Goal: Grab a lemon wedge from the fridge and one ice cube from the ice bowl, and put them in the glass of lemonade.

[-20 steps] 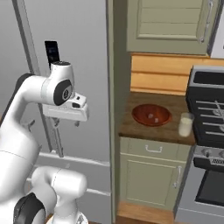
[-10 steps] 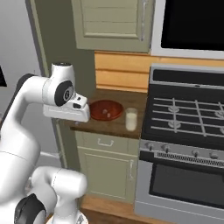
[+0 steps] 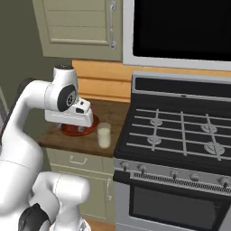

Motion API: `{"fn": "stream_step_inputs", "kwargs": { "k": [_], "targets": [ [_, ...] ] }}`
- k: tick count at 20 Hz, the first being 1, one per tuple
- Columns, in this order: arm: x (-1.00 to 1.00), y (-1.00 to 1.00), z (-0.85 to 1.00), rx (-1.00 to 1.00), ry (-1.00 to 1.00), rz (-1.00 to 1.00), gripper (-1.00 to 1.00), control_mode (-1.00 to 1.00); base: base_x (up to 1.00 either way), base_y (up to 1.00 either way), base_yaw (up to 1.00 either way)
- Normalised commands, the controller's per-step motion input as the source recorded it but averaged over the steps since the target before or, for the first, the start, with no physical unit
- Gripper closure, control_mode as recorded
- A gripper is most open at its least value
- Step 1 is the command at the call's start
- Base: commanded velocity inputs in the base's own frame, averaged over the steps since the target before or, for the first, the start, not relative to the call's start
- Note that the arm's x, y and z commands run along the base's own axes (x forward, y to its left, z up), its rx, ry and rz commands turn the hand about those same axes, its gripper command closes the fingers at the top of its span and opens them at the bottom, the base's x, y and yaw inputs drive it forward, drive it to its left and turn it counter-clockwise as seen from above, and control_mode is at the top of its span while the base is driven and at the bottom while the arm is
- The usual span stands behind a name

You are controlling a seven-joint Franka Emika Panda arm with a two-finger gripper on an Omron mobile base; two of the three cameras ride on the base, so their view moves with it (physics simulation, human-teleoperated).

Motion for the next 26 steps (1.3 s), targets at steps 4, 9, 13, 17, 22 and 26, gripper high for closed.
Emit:
{"fn": "stream_step_inputs", "kwargs": {
  "k": [4,9,13,17,22,26],
  "targets": [
    [0.00,0.00,0.00,0.00,0.00,0.00,-1.00,1.00,0.74,0.00,0.00],
    [0.21,0.22,0.00,-0.01,0.08,0.10,-1.00,-1.00,0.19,-0.01,0.00],
    [0.20,0.21,0.00,-0.06,0.26,0.37,-1.00,-1.00,0.00,0.00,0.00],
    [0.35,-0.01,-0.15,-0.06,0.33,0.38,-1.00,-1.00,0.00,0.00,0.00],
    [0.41,-0.11,-0.54,0.06,0.02,0.13,-1.00,-1.00,0.00,0.00,0.00],
    [0.01,0.00,-0.63,0.12,-0.16,0.04,-1.00,-1.00,0.00,0.00,0.00]
  ]
}}
